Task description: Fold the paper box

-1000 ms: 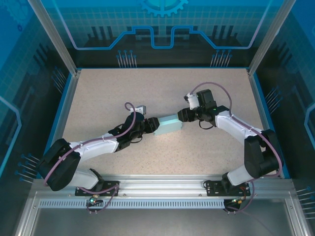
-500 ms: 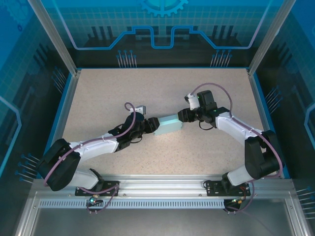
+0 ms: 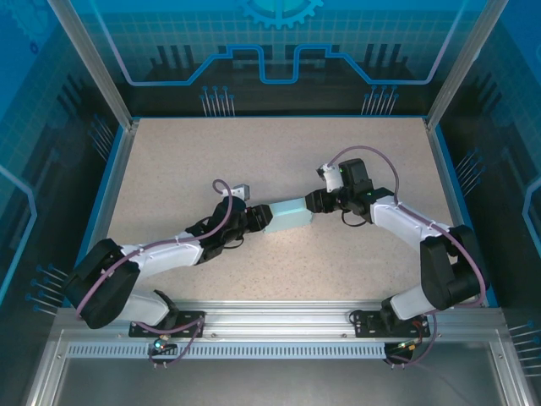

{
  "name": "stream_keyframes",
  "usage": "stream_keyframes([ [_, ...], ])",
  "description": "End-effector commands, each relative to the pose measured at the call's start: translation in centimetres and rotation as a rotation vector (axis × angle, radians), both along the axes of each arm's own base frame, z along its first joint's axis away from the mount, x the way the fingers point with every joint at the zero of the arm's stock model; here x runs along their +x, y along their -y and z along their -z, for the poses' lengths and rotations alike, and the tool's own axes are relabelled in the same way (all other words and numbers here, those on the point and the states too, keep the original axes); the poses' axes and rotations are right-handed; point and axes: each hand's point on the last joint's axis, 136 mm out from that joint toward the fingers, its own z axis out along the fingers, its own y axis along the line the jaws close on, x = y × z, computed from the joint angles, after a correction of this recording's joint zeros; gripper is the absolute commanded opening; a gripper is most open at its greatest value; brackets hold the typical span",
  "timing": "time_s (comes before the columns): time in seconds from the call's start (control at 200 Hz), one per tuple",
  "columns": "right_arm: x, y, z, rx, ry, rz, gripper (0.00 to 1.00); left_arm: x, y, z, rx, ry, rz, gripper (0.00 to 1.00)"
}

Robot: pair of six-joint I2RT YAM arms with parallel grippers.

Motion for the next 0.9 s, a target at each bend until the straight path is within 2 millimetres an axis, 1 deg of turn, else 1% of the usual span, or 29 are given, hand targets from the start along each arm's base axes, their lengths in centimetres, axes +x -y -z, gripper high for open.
stream_keyframes([
  [0.0, -1.9, 1.4, 2.7, -0.057, -0.109, 0.026, 0.47, -1.5, -1.7, 3.6, 0.093, -0.105, -0.014, 0.47],
  [0.16, -2.3, 1.7, 3.1, -0.067, -0.121, 0.029, 0.47, -1.5, -1.7, 4.0, 0.099, -0.114, -0.015, 0.45],
  [0.31, -2.9, 1.9, 4.1, -0.073, -0.144, 0.037, 0.46, -1.8, -1.7, 5.2, 0.089, -0.143, -0.018, 0.44],
  [0.37, -3.0, 1.9, 4.2, -0.068, -0.148, 0.039, 0.46, -1.8, -1.7, 5.4, 0.082, -0.146, -0.02, 0.43],
  [0.445, -2.9, 1.9, 4.0, -0.064, -0.145, 0.039, 0.46, -1.6, -1.6, 5.3, 0.089, -0.139, -0.017, 0.43],
  [0.585, -2.6, 1.7, 3.1, -0.053, -0.125, 0.037, 0.46, -1.0, -1.5, 4.5, 0.093, -0.12, -0.013, 0.43],
  [0.69, -2.5, 1.5, 2.4, -0.039, -0.114, 0.032, 0.46, -0.6, -1.4, 4.4, 0.09, -0.118, -0.011, 0.43],
  [0.81, -2.6, 1.5, 2.6, -0.023, -0.125, 0.03, 0.46, -0.5, -1.3, 4.8, 0.092, -0.131, 0.0, 0.43],
  [0.896, -2.9, 1.6, 3.3, -0.023, -0.143, 0.032, 0.46, -0.6, -1.2, 5.5, 0.097, -0.146, 0.006, 0.43],
])
